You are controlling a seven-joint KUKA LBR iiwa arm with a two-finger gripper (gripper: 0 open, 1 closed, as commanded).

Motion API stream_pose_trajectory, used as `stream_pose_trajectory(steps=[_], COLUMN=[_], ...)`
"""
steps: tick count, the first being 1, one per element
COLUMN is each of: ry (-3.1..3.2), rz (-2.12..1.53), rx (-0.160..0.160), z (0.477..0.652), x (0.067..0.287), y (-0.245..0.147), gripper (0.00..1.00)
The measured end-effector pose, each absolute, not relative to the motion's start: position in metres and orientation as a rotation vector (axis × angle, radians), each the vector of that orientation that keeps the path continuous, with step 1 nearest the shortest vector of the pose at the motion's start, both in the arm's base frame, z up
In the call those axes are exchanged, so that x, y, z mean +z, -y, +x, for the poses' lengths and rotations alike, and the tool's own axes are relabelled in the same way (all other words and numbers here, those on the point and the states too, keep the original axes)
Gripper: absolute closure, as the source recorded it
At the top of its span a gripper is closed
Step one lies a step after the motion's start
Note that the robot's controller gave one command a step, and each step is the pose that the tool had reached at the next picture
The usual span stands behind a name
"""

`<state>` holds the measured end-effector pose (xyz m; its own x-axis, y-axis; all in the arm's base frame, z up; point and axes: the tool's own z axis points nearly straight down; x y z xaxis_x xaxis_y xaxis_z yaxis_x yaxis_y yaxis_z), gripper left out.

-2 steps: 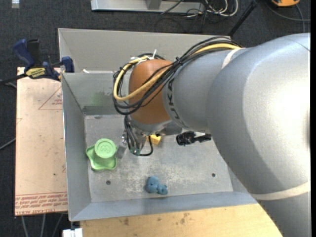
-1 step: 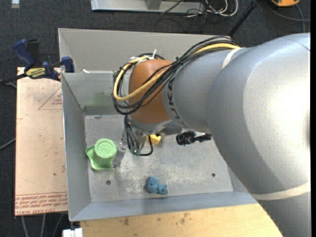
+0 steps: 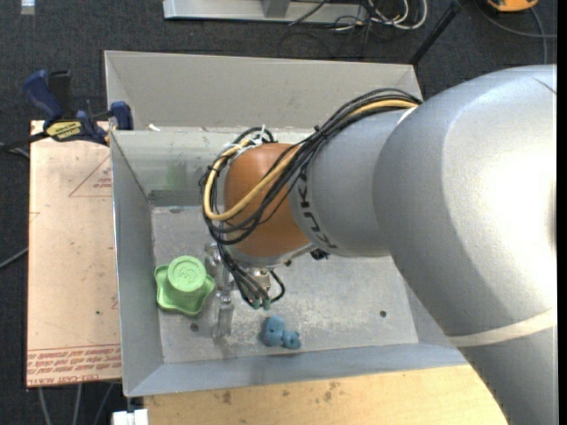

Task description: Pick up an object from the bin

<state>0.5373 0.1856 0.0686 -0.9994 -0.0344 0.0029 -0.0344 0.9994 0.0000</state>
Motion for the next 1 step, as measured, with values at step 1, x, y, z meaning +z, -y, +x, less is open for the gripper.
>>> stream_pose_trajectory(steps=[1], ry=[3.141], rz=[0.05], rx=[-0.001], z=[0.5386], x=[0.0701], y=[-0.1851], gripper=[1.0])
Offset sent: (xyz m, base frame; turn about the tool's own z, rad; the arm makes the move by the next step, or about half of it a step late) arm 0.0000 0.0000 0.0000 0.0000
